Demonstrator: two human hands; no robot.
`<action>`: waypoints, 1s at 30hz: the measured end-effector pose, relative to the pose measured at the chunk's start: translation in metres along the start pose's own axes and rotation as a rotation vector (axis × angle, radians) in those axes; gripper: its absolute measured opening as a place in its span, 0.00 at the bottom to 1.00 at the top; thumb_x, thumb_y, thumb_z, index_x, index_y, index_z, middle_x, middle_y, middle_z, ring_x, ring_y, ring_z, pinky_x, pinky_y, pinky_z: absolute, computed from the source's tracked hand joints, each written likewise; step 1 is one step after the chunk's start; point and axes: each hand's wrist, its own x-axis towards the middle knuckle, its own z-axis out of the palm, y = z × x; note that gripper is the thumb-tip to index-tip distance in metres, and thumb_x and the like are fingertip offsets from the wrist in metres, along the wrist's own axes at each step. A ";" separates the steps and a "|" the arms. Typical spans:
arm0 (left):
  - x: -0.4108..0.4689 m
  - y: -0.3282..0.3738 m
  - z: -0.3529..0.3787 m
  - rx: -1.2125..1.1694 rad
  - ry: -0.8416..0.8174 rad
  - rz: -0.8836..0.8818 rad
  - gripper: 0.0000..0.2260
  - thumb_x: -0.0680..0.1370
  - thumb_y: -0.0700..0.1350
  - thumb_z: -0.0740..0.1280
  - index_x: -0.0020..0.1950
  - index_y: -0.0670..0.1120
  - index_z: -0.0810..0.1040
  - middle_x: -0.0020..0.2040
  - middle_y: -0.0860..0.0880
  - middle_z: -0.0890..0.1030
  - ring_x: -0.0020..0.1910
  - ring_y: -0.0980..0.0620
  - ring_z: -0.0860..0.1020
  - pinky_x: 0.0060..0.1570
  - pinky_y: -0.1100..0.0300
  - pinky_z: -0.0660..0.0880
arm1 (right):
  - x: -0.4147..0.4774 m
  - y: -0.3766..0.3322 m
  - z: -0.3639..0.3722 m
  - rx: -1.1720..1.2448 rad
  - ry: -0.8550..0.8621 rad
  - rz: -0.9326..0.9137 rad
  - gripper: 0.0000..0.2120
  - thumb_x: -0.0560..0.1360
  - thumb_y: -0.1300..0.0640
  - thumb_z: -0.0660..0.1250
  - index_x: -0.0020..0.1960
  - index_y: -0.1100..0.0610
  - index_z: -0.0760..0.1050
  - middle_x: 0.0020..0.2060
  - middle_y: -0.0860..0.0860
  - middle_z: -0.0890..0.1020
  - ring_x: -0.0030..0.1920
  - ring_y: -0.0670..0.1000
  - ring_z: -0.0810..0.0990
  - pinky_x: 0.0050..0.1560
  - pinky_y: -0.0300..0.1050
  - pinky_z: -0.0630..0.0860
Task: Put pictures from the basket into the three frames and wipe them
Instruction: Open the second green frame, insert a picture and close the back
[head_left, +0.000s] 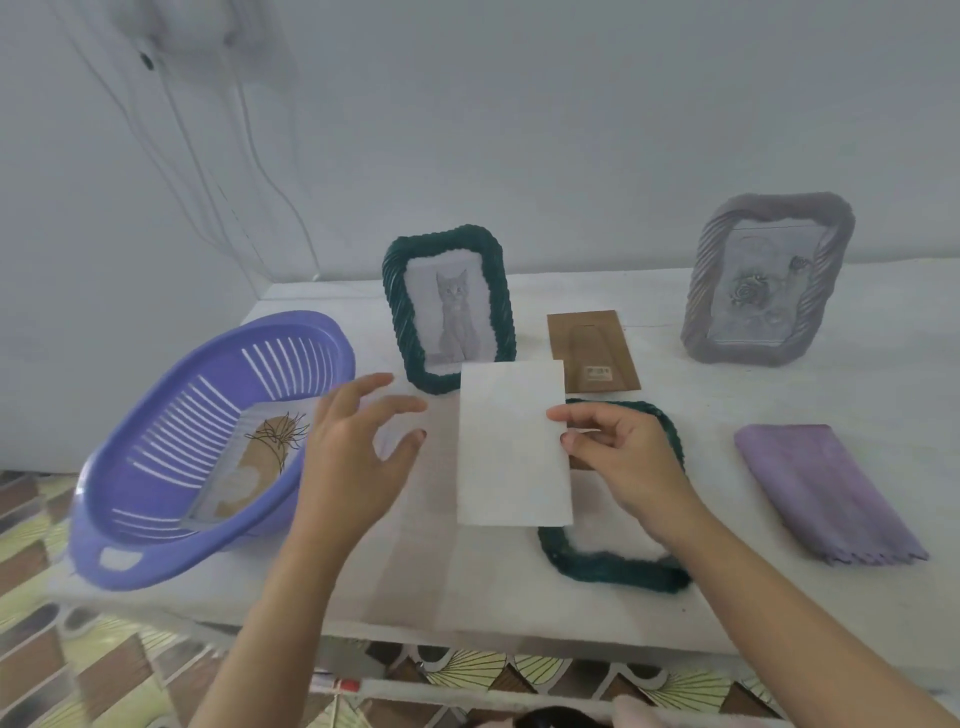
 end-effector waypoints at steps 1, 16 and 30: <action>-0.002 -0.011 -0.013 0.115 -0.002 -0.039 0.12 0.71 0.43 0.72 0.53 0.53 0.81 0.63 0.50 0.73 0.63 0.48 0.67 0.60 0.55 0.63 | 0.004 -0.001 0.008 0.014 -0.029 0.004 0.14 0.73 0.70 0.65 0.46 0.52 0.81 0.44 0.47 0.83 0.42 0.42 0.83 0.41 0.34 0.79; -0.005 -0.051 -0.077 -0.002 0.004 -0.276 0.14 0.71 0.36 0.66 0.49 0.53 0.83 0.40 0.55 0.81 0.38 0.58 0.77 0.37 0.79 0.65 | 0.047 0.004 0.122 0.044 -0.263 0.198 0.12 0.71 0.73 0.65 0.49 0.60 0.79 0.43 0.53 0.78 0.42 0.48 0.79 0.38 0.34 0.79; 0.010 -0.056 -0.092 -0.100 0.001 -0.246 0.12 0.72 0.38 0.67 0.47 0.55 0.81 0.43 0.56 0.81 0.45 0.62 0.77 0.45 0.75 0.66 | 0.061 0.014 0.182 -0.596 -0.330 -0.040 0.17 0.69 0.67 0.64 0.57 0.58 0.78 0.49 0.52 0.78 0.46 0.49 0.76 0.44 0.34 0.70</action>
